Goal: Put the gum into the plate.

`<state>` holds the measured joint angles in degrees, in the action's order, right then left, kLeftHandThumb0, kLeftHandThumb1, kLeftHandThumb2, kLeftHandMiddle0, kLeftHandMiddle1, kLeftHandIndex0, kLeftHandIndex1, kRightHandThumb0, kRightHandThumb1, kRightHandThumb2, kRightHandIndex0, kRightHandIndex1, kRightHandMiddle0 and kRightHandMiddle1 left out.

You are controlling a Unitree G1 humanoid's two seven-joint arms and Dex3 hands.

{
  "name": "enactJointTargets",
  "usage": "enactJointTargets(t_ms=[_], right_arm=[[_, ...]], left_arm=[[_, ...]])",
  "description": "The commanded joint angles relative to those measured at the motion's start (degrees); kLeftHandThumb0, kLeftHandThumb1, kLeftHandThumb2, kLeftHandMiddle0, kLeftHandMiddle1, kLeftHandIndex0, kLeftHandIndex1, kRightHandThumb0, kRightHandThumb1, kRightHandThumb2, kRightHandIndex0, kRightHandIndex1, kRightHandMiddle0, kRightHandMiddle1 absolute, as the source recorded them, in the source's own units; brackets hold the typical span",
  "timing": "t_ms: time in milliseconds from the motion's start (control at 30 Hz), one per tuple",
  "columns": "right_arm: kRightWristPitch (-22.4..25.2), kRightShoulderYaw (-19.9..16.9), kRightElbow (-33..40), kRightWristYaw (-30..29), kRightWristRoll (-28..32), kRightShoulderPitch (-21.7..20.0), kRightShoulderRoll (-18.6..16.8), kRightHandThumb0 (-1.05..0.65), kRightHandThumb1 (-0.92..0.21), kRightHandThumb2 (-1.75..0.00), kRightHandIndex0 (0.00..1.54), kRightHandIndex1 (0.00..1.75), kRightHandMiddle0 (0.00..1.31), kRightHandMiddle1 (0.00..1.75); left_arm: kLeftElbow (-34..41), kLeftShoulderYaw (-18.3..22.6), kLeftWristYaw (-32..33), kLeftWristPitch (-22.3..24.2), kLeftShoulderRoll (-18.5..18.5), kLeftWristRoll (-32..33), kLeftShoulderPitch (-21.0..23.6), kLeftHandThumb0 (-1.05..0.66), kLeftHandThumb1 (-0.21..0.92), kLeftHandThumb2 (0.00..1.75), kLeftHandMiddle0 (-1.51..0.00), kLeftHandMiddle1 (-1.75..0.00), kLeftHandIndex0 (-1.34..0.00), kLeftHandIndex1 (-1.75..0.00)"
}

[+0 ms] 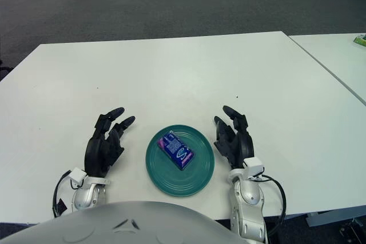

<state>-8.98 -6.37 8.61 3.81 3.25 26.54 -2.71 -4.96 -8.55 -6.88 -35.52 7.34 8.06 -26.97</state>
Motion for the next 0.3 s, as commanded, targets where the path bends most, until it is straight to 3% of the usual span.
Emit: enactJointTargets(t_ms=[0, 267], right_arm=[[1.04, 0.29, -3.74, 0.6, -0.65, 4.04, 1.4, -0.53, -0.92, -0.81, 0.44, 0.09, 0.0, 0.76], [-0.84, 0.95, -4.93, 0.25, -2.5, 3.93, 1.1, -0.55, -0.92, -0.82, 0.37, 0.03, 0.0, 0.71]], left_arm=[[-6.04, -3.44, 0.76, 1.7, 5.67, 1.62, -2.92, -0.79, 0.92, 0.79, -0.48, -0.58, -0.2, -0.97], [-4.66, -3.12, 4.5, 3.35, 4.15, -3.48, -3.18, -0.77, 0.92, 0.84, -0.48, -0.43, -0.18, -0.91]])
